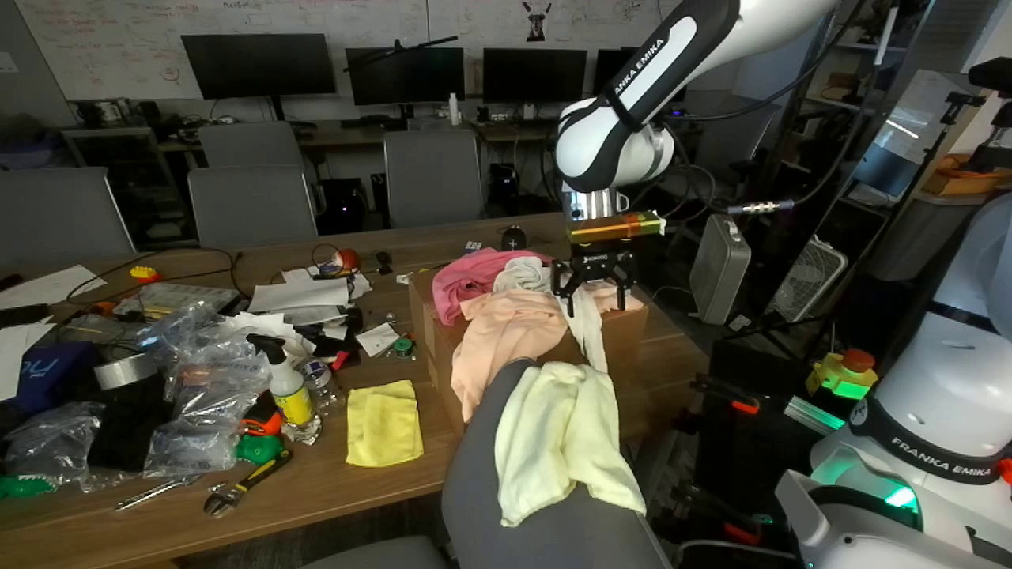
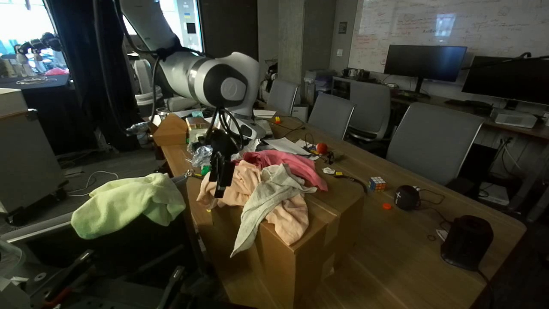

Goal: Put the green and white towel and peach shirt on the backrest of the chair

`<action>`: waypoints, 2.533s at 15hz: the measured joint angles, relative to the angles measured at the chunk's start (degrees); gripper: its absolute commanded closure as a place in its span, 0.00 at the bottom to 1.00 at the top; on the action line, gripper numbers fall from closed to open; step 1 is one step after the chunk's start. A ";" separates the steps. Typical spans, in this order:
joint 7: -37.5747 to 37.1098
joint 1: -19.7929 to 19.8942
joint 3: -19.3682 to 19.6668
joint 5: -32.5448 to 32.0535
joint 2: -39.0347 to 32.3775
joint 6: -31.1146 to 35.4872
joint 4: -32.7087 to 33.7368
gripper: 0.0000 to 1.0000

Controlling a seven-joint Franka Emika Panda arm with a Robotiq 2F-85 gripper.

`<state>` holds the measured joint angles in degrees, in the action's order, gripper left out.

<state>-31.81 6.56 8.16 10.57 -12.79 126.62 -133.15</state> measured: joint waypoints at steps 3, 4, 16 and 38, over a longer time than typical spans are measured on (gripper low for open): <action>2.61 0.24 0.00 2.32 -1.92 -0.10 0.04 0.00; 3.61 0.33 0.00 3.31 -2.66 -0.11 0.06 0.00; 10.68 4.92 0.55 8.71 -11.16 -0.11 3.66 0.00; 10.91 8.16 1.70 8.77 -21.66 -0.82 15.79 0.00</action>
<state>-20.89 14.72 9.86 19.34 -34.45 125.79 -117.36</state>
